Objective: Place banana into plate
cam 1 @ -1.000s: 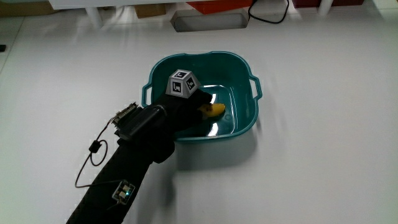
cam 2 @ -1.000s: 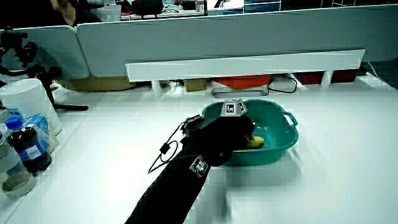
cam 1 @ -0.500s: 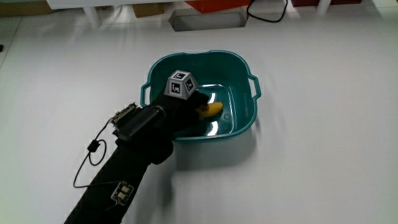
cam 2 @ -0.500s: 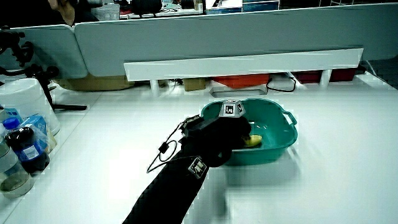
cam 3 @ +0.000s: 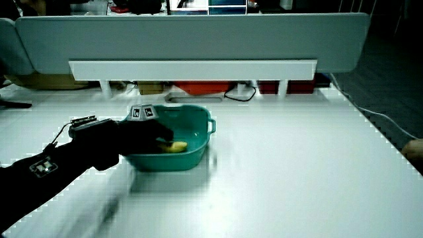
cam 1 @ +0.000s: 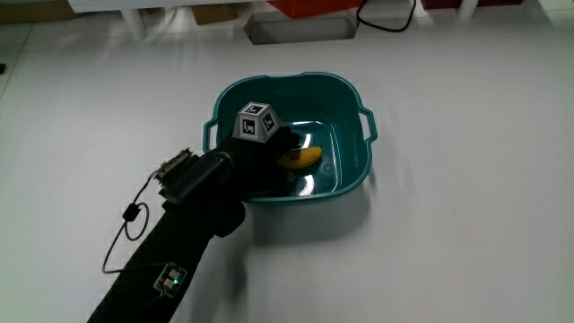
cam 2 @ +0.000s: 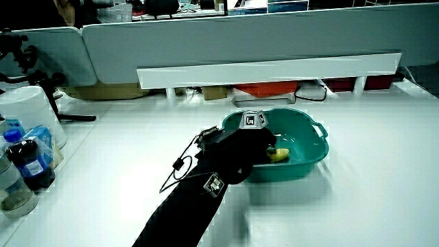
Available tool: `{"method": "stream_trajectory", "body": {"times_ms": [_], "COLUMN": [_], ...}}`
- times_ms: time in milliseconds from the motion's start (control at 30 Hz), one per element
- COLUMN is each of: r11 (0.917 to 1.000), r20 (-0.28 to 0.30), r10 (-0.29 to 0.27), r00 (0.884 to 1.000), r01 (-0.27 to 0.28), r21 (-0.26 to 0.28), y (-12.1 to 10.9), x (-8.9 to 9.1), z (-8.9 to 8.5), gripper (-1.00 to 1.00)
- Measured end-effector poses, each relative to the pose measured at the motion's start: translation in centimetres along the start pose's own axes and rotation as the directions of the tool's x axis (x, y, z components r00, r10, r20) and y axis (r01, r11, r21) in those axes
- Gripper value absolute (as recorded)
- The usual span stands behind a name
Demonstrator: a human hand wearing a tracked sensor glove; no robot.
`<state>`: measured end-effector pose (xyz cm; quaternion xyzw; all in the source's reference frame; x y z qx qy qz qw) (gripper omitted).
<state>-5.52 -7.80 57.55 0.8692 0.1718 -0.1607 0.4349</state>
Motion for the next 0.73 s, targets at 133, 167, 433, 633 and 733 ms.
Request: {"method": "stream_trajectory", "body": {"times_ms": [133, 167, 433, 633, 733], "r11": [0.9999, 0.9998, 0.9976, 0.9863, 0.9755], "r20": [-0.002, -0.012, 0.051, 0.132, 0.153], "r10": [-0.015, -0.019, -0.050, -0.118, -0.171], "r00": [1.000, 1.000, 0.997, 0.984, 0.973], "r01": [0.015, 0.019, 0.047, 0.101, 0.145], "r21": [0.006, 0.011, 0.051, 0.130, 0.165], "y": [-0.1, -0.2, -0.4, -1.8, -2.0], "x": [0.2, 0.4, 0.2, 1.0, 0.7], "z": [0.1, 0.2, 1.0, 2.9, 3.3], "gripper": [-0.63, -0.66, -0.89, -1.00, -1.00]}}
